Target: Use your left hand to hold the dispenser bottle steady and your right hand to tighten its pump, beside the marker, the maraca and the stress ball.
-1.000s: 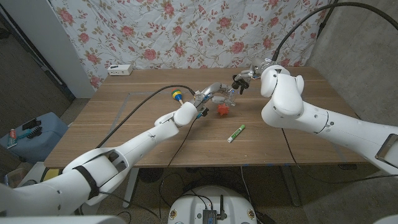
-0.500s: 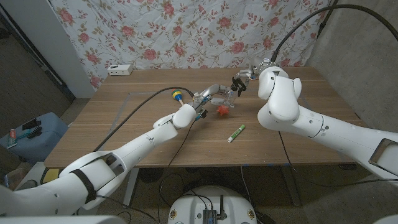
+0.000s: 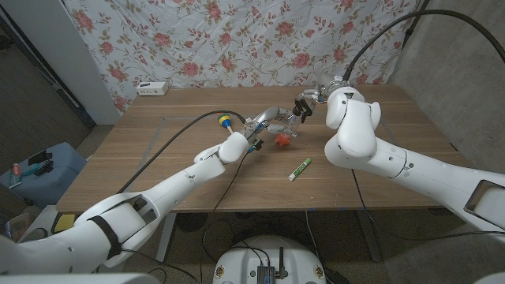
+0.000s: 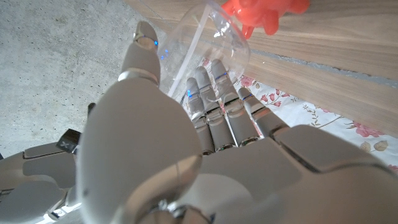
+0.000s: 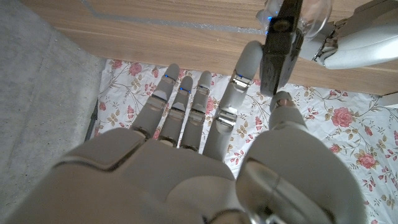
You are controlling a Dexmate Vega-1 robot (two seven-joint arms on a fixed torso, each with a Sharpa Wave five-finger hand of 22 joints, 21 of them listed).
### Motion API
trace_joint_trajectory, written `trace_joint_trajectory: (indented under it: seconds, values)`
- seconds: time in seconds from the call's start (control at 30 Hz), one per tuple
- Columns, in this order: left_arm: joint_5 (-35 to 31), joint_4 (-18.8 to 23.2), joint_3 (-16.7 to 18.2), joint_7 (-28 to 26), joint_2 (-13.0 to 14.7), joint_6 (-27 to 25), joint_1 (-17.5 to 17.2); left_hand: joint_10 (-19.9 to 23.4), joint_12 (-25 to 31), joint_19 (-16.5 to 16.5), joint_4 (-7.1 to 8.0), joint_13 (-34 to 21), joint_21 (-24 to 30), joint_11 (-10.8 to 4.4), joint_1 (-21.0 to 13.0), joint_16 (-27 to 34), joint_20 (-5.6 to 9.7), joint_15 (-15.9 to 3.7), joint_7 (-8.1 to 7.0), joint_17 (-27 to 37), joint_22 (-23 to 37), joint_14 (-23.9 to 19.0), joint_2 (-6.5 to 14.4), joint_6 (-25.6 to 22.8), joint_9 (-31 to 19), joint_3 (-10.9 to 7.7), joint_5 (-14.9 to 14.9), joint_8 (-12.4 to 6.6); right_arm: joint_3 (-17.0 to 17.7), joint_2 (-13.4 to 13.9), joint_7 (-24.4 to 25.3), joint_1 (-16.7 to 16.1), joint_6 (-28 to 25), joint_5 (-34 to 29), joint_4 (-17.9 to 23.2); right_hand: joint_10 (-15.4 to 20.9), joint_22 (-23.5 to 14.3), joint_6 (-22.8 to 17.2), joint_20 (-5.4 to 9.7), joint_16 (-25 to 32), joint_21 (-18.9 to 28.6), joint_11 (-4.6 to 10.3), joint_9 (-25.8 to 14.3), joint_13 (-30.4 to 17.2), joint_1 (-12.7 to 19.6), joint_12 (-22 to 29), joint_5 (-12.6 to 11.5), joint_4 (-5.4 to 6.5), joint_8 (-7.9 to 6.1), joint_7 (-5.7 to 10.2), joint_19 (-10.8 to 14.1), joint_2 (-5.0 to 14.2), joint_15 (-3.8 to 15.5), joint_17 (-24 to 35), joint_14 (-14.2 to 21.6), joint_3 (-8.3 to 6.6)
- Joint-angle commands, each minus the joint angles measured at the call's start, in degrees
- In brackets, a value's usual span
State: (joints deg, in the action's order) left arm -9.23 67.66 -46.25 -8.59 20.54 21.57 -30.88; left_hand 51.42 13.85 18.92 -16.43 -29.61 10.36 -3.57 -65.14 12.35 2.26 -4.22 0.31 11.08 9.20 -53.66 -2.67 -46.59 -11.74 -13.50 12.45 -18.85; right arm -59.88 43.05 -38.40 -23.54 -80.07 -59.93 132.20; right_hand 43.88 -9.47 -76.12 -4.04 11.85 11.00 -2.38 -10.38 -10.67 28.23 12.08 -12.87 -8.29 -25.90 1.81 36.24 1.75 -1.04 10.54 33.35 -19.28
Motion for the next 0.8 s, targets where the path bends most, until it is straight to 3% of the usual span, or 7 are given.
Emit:
trace_joint_trajectory:
  seconds: [0.03,0.33,0.5,0.8]
  values:
    - [-0.18,-0.32,0.11,-0.31,-0.34,0.71,0.20,4.29,0.36,0.30,7.43,-0.15,-0.04,-3.50,0.26,0.29,5.01,-7.29,-2.97,0.19,0.09,-4.19,6.80,-12.92,-0.18,-7.77,0.38,-0.08,0.91,1.07,0.54,-1.81,0.08,-2.82,1.13,-0.57,-0.30,1.66,-0.12,-0.27,-0.20,-0.07,-0.24,-0.09,-0.96,-0.37,0.43,0.32,0.91,-0.16,-0.46,-0.53,-0.34,0.20,-0.39,0.15]
    - [-0.15,-0.42,0.18,-0.33,-0.39,1.02,0.27,4.33,0.29,0.30,7.44,-0.15,-0.04,-3.39,0.28,0.26,5.08,-7.31,-2.82,0.12,0.09,-4.21,6.80,-13.10,-0.18,-7.80,0.38,-0.11,1.74,2.39,1.61,-2.72,0.53,-4.06,2.92,-0.66,-0.31,2.88,-0.19,-0.37,-0.22,-0.22,-0.30,-0.14,-2.28,-0.57,0.71,0.75,1.82,-0.35,-0.69,-1.05,-0.44,0.35,-0.76,0.69]
    - [0.20,-0.79,0.32,-0.27,-0.51,1.42,0.28,4.42,0.28,0.31,7.42,-0.15,-0.04,-3.45,0.25,0.23,5.11,-7.30,-2.79,0.10,0.09,-4.17,6.81,-13.04,-0.18,-7.82,0.39,-0.06,3.16,3.65,3.19,-3.87,2.39,-3.15,4.26,-1.86,-0.32,6.18,-0.39,-0.76,-0.41,-0.40,-0.42,-0.21,-3.43,-1.11,0.96,0.96,3.65,-0.20,-1.54,-1.59,-0.78,0.36,-1.82,1.06]
    - [0.71,-1.29,0.59,-0.19,-0.62,1.99,0.35,4.50,0.19,0.33,7.45,-0.12,-0.04,-3.41,0.32,0.21,5.17,-7.34,-2.97,0.07,0.09,-4.18,6.78,-13.09,-0.18,-7.80,0.38,-0.03,6.06,6.30,1.69,-5.28,6.83,-2.76,6.42,-5.72,-0.31,12.26,-0.87,-1.35,-0.72,-0.60,-0.77,-0.36,-5.37,-1.88,1.42,1.08,7.04,-0.42,-4.29,-2.73,-1.78,0.38,-5.01,1.72]
